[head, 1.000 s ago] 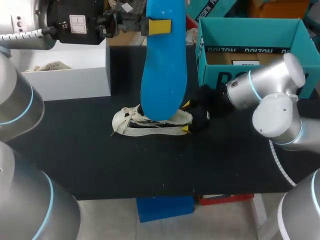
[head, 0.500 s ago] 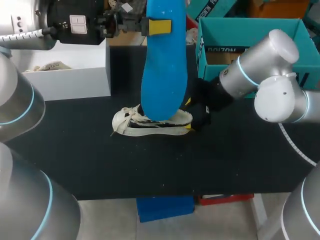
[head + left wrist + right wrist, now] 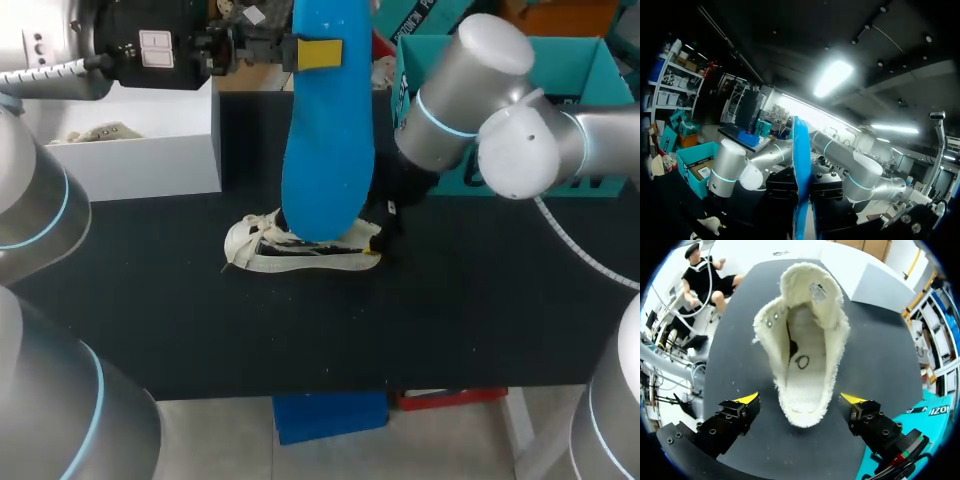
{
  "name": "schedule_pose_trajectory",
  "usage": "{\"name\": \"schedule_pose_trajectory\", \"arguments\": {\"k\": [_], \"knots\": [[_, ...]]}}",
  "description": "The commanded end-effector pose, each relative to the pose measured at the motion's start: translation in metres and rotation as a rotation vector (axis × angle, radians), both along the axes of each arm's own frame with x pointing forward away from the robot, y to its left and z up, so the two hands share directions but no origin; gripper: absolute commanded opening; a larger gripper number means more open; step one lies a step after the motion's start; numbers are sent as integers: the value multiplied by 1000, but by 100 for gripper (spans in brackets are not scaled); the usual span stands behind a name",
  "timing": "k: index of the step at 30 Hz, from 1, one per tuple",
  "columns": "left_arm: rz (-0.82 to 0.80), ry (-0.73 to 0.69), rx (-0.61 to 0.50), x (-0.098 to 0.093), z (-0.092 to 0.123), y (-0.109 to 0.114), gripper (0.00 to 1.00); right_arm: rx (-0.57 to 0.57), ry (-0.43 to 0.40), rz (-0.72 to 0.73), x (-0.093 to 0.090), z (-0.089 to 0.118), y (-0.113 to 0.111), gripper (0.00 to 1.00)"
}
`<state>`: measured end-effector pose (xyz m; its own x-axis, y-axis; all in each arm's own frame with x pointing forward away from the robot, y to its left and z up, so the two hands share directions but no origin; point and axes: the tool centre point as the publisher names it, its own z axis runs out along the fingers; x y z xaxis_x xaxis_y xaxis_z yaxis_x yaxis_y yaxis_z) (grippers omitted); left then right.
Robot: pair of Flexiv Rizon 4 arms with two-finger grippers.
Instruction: Take the shoe out of the shoebox, open the shoe tongue, remove and reinsert the insole, then place the shoe into the shoebox
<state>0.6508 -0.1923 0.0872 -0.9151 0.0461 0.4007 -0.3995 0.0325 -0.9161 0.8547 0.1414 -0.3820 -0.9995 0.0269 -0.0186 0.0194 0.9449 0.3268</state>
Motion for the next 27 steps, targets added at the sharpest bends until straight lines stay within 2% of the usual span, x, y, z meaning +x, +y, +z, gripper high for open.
{"name": "schedule_pose_trajectory", "arguments": {"k": [1, 5, 27], "knots": [[1, 1, 5, 0, 1, -1, 0, -280, -8, -9, -2, 4, 4, 100], [1, 1, 5, 0, 1, -1, 0, -324, -28, -13, -2, 3, 4, 100], [1, 1, 5, 0, 1, -1, 0, -335, -1, 4, 5, -9, 8, 100]]}}
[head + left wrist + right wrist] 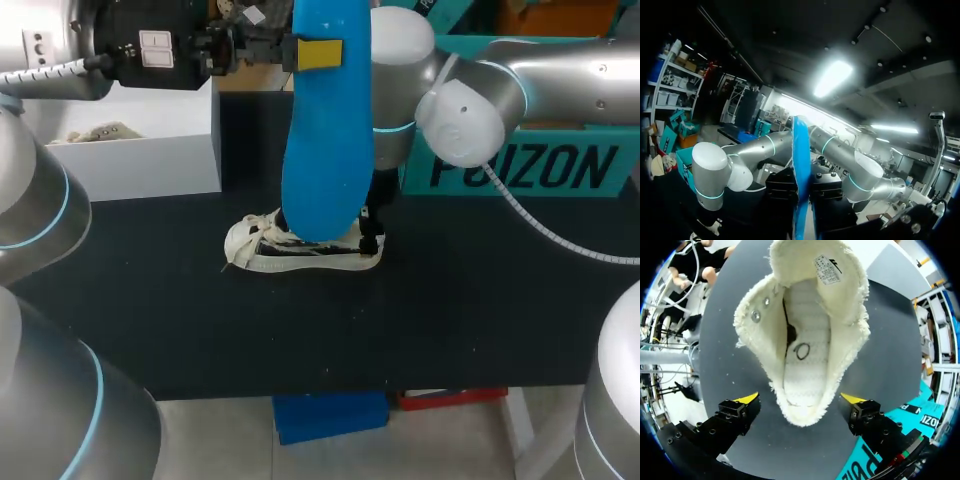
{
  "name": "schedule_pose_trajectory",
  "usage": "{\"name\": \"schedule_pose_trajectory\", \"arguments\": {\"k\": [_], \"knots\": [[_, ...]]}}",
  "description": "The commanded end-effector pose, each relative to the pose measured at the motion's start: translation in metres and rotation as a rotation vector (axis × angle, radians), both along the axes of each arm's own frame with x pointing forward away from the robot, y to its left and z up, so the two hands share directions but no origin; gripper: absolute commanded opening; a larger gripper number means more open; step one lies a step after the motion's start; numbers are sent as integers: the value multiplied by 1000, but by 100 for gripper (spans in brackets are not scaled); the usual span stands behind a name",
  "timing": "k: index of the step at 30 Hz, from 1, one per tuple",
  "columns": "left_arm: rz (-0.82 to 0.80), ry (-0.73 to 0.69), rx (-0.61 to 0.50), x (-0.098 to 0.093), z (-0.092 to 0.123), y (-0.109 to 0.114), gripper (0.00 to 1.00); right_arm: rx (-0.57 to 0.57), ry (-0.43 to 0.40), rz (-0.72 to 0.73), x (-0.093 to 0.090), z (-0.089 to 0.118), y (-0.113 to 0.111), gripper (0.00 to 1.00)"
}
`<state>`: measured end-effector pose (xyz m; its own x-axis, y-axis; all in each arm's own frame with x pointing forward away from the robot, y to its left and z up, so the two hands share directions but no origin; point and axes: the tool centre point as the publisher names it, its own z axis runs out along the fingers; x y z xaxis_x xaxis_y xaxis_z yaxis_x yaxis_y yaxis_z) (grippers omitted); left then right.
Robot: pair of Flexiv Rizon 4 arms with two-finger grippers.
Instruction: Take the shoe out of the shoebox, open the shoe tongue, remove and reinsert the insole, then place the shoe into the shoebox
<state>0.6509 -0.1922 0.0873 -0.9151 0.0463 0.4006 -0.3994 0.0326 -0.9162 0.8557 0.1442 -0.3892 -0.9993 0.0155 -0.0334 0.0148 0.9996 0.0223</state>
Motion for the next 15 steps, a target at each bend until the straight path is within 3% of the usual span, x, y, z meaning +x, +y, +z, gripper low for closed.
{"name": "schedule_pose_trajectory", "arguments": {"k": [1, 10, 15], "knots": [[1, 2, 5, 0, 1, -1, 0, -26, 8, 0, 4, -2, 5, 100], [1, 2, 5, 0, 1, -1, 0, -25, 5, 0, 5, -1, 5, 100], [1, 2, 5, 0, 1, -1, 0, 29, -9, -1, 3, 2, 2, 100]]}}
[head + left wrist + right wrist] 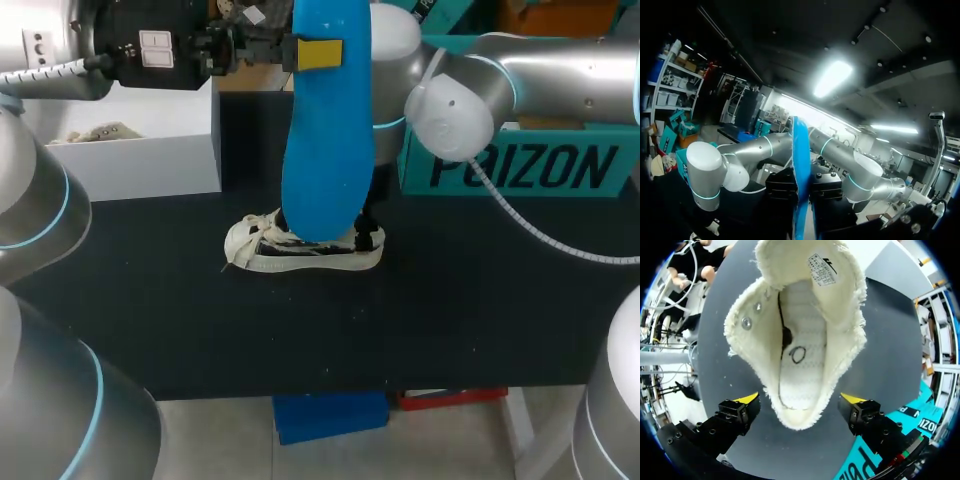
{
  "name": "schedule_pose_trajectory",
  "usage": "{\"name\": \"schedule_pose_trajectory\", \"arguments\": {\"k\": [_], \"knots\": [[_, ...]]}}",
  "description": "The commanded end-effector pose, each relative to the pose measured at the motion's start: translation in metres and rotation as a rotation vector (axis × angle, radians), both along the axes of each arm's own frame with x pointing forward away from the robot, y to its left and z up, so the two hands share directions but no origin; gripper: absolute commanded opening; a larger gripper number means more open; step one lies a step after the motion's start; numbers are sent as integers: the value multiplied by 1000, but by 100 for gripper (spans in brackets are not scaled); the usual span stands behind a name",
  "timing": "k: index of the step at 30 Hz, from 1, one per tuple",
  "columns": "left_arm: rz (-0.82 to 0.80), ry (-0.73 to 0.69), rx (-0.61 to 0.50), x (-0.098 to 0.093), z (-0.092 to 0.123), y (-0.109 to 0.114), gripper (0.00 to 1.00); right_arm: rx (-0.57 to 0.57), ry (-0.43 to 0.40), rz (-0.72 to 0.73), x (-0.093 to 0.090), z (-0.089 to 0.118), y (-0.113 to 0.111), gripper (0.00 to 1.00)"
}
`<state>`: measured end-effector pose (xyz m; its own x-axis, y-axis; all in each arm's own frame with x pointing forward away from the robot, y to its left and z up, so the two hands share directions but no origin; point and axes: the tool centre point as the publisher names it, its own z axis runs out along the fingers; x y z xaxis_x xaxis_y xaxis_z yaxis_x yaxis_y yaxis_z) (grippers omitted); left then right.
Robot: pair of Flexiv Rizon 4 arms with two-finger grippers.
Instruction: Take the shoe out of the shoebox, open the shoe tongue, remove and reinsert the insole, then place the shoe into the shoebox
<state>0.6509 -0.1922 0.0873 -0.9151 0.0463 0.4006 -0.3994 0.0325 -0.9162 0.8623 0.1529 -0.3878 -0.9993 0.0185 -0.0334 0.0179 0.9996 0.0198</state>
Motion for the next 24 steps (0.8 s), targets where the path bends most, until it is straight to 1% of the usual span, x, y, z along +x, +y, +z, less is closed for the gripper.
{"name": "schedule_pose_trajectory", "arguments": {"k": [1, 6, 12, 17, 19, 20, 24], "knots": [[1, 2, 5, 0, 1, -1, 0, 44, -11, 6, -4, 1, -8, 100], [1, 2, 5, 0, 1, -1, 0, 157, -12, 15, -4, 1, -10, 100], [1, 2, 5, 0, 1, -1, 0, 385, -7, 7, -2, -3, -11, 100], [1, 2, 5, 0, 1, -1, 0, 525, -21, -5, -2, -7, -8, 100], [1, 2, 5, 0, 1, -1, 0, 562, -24, -14, 0, -11, -12, 100], [1, 2, 5, 0, 1, -1, 0, 593, -31, -18, 0, -12, -12, 100], [1, 2, 5, 0, 1, -1, 0, 657, -34, -24, 0, -15, -12, 100]]}}
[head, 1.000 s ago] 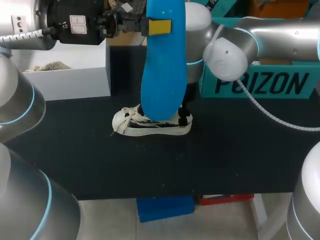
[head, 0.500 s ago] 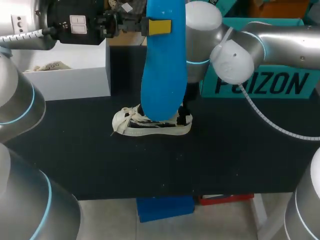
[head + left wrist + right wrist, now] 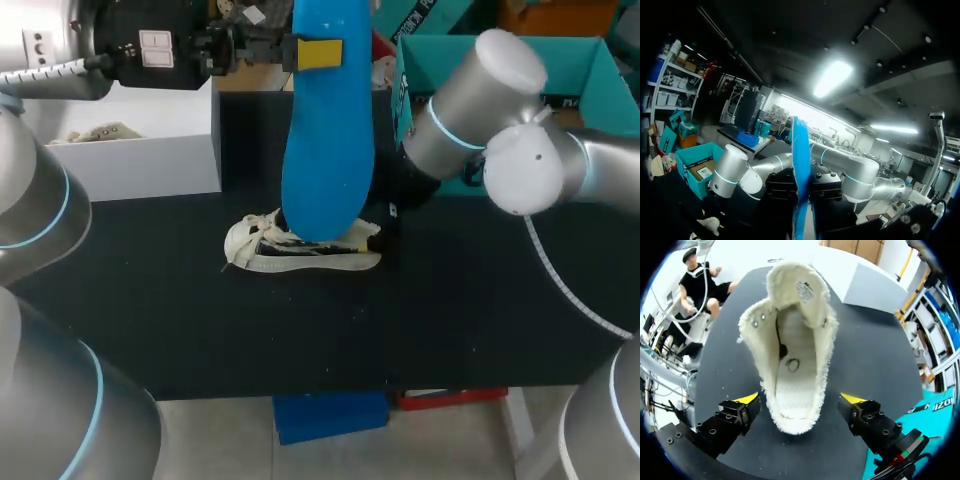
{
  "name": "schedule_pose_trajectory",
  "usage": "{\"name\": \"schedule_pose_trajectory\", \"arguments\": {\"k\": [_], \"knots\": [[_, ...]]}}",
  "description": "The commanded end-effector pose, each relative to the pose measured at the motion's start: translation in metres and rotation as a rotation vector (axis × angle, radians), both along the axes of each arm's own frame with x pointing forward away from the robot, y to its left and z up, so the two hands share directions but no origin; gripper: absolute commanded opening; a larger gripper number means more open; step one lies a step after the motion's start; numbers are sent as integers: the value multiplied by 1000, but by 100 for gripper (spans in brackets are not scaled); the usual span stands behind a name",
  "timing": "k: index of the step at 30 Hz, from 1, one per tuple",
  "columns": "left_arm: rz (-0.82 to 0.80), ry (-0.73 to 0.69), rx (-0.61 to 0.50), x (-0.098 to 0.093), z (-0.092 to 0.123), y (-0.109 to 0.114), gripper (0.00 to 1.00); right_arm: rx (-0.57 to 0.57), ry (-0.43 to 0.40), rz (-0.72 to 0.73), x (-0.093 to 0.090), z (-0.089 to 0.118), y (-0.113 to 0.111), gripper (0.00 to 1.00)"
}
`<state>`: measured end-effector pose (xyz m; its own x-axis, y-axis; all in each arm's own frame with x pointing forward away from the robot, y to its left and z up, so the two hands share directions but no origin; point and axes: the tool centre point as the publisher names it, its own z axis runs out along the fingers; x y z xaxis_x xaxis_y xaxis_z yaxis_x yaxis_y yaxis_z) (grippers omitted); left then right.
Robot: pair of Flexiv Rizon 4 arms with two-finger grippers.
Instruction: Take the shoe out of the shoebox, open the shoe tongue, remove and reinsert the insole, then place the shoe into the shoebox
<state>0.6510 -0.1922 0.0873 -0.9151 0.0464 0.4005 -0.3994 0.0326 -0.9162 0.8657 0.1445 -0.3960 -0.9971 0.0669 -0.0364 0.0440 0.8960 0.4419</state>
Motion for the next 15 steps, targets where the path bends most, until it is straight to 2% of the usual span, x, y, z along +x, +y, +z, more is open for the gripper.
{"name": "schedule_pose_trajectory", "arguments": {"k": [1, 15], "knots": [[1, 2, 5, 0, 1, -1, 0, 232, -17, 6, -4, -8, -4, 100], [1, 2, 5, 0, 1, -1, 0, 430, -26, 0, -4, -20, 0, 100]]}}
